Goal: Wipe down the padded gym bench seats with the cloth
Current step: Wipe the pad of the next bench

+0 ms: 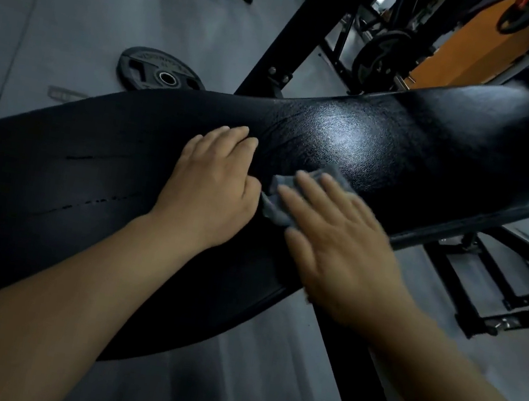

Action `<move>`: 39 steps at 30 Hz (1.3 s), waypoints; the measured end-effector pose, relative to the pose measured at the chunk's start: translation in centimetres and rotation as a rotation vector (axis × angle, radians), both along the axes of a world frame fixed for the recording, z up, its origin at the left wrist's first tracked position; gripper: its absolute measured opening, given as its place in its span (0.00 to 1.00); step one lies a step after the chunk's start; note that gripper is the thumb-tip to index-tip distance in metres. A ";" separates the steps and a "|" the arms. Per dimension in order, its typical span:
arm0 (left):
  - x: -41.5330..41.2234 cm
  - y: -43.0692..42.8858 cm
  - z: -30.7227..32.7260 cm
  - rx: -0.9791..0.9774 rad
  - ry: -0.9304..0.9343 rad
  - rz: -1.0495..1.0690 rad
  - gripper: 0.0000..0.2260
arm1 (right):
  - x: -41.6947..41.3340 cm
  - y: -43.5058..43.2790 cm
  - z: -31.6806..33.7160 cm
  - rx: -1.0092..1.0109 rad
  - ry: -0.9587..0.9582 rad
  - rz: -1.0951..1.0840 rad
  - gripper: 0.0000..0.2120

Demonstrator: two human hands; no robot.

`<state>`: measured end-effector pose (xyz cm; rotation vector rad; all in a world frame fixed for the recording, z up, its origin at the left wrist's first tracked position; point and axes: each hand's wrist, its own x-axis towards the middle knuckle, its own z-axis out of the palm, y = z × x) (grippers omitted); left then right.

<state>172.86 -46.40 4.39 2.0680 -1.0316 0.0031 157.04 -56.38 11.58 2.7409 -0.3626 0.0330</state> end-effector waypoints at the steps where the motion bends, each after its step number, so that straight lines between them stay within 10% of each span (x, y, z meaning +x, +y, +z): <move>1: 0.0 0.0 0.1 0.010 0.013 -0.005 0.31 | 0.0 -1.2 0.8 -0.015 -0.017 -0.046 0.28; 39: 1.1 1.3 0.2 0.009 0.105 0.030 0.22 | 13.7 -5.0 0.3 -0.001 -0.117 -0.275 0.28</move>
